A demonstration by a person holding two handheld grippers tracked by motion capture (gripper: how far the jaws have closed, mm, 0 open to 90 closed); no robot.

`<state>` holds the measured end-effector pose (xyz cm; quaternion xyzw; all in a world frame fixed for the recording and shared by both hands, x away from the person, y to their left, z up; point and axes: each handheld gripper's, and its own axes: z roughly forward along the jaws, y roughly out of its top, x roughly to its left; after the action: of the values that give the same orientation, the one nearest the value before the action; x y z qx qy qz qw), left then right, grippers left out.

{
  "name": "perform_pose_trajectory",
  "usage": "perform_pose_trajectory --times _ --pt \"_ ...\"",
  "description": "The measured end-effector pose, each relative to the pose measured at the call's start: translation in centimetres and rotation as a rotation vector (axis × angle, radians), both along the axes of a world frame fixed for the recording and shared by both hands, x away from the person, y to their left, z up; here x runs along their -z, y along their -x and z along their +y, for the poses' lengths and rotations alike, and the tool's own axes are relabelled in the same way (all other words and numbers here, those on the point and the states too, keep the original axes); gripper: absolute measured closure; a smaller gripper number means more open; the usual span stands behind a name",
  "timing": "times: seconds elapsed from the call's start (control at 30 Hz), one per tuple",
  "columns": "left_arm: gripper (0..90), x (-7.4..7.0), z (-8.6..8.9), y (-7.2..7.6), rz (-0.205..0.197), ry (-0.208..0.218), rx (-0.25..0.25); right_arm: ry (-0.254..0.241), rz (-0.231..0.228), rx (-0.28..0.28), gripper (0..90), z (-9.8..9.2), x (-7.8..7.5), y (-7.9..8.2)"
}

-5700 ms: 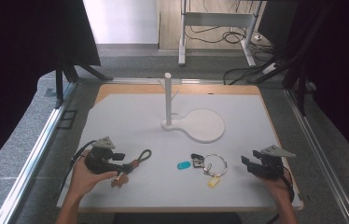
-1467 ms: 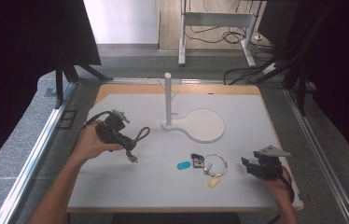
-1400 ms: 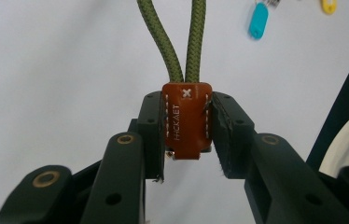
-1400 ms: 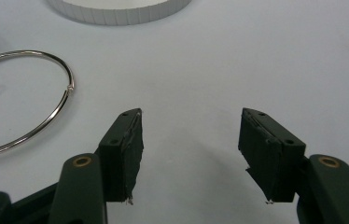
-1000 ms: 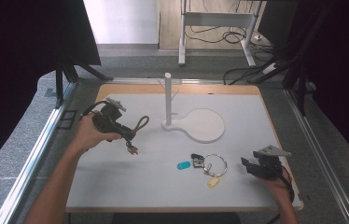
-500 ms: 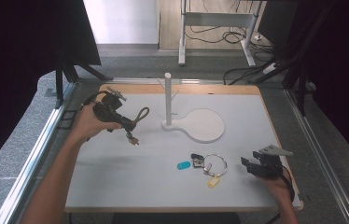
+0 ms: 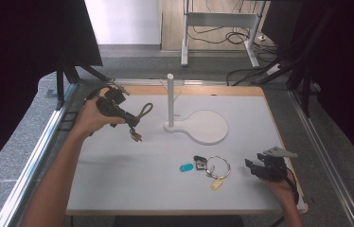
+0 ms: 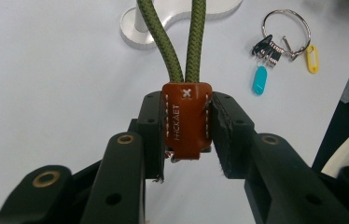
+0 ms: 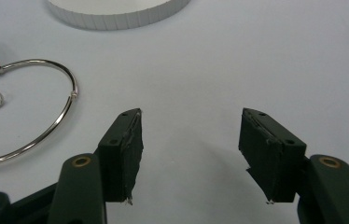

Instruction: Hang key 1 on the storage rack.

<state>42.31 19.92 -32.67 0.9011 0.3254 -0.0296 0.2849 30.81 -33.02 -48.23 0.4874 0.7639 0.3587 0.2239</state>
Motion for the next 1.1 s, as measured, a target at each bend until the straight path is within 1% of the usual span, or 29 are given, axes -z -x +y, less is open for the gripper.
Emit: perform_pose_trajectory --times 0.13,0.17,0.2,0.27,0.3,0.43,0.47,0.63,0.7,0.8,0.83,0.87,0.9,1.0,1.03,1.07,1.1 --pt "67.1 -0.4 0.2 -0.3 0.0 0.005 -0.002 0.002 0.007 -0.002 39.8 0.0 0.1 0.0" --pt "67.1 -0.5 0.3 -0.6 0.005 0.024 -0.011 0.003 0.008 -0.005 39.9 0.1 0.1 0.0" --pt "67.1 -0.5 0.3 -0.6 0.005 0.024 -0.011 0.003 0.008 -0.005 39.9 0.1 0.1 0.0" --pt "67.1 -0.6 0.4 -0.9 0.007 0.039 -0.028 0.005 0.007 -0.006 39.9 0.2 0.1 0.0" --pt "67.1 -0.6 0.4 -1.1 0.007 0.039 -0.031 0.008 0.008 -0.012 39.8 0.2 0.1 -0.1" --pt "67.1 -0.9 0.5 -1.6 0.007 0.044 -0.032 0.003 0.007 -0.009 39.9 0.1 0.1 -0.1" --pt "67.1 -1.0 0.4 -1.7 0.006 0.053 -0.037 0.003 0.007 -0.009 39.9 0.1 0.1 -0.1" --pt "67.1 -1.6 0.0 -2.3 0.002 0.059 -0.038 0.006 0.005 -0.01 39.9 0.0 0.0 -0.1" --pt "67.1 -1.8 -0.1 -2.5 0.002 0.067 -0.034 0.006 0.003 -0.012 39.9 0.0 0.0 -0.1" --pt "67.1 -2.1 -0.3 -2.9 0.002 0.062 -0.034 0.007 0.005 -0.012 39.9 0.1 0.0 -0.1" --pt "67.1 -2.2 -0.4 -3.1 0.001 0.062 -0.029 0.007 0.005 -0.012 39.9 0.1 0.0 -0.1" --pt "67.1 -2.2 -0.5 -3.2 0.004 0.067 -0.035 0.006 0.006 -0.012 39.9 0.1 0.0 -0.1" --pt "67.1 -2.3 -0.5 -3.4 0.004 0.06 -0.03 0.008 0.005 -0.012 39.9 0.1 0.0 -0.1" --pt "67.1 -2.4 -0.7 -3.7 0.008 0.055 -0.032 0.006 0.006 -0.011 39.9 0.1 0.0 -0.1" --pt "67.1 -2.6 -0.7 -3.9 0.005 0.05 -0.024 0.007 0.006 -0.013 39.9 0.0 0.0 -0.1" --pt "67.1 -2.6 -0.7 -4.0 0.009 0.063 -0.03 0.007 0.005 -0.014 39.9 0.0 0.0 -0.1" --pt "67.1 -2.6 -0.7 -4.0 0.009 0.063 -0.03 0.007 0.005 -0.014 39.9 0.0 0.0 -0.1"
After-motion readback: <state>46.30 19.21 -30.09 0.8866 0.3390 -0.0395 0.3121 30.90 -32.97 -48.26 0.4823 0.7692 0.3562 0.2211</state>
